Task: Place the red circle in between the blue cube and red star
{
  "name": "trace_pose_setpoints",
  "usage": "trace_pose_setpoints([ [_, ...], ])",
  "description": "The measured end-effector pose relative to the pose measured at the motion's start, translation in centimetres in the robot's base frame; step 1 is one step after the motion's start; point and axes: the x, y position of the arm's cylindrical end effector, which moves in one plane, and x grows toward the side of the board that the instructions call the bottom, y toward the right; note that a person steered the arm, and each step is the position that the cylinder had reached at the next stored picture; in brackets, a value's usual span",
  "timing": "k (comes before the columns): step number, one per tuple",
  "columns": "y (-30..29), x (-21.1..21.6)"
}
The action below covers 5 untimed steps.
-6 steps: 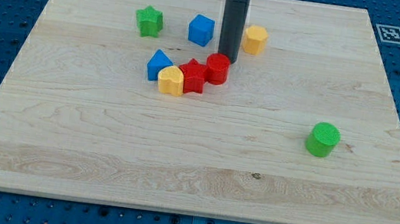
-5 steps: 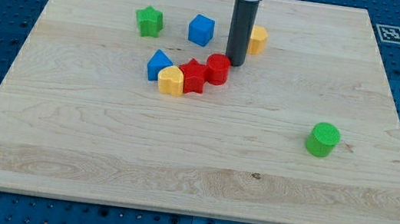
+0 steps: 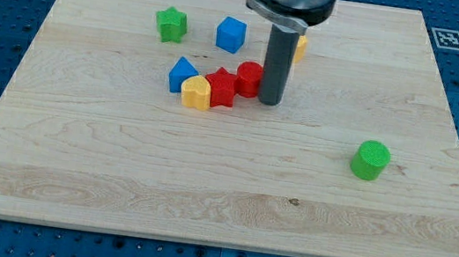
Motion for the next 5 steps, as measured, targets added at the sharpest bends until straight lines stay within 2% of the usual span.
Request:
trace_pose_setpoints([
  [3, -0.9, -3.8],
  [5, -1.7, -3.9],
])
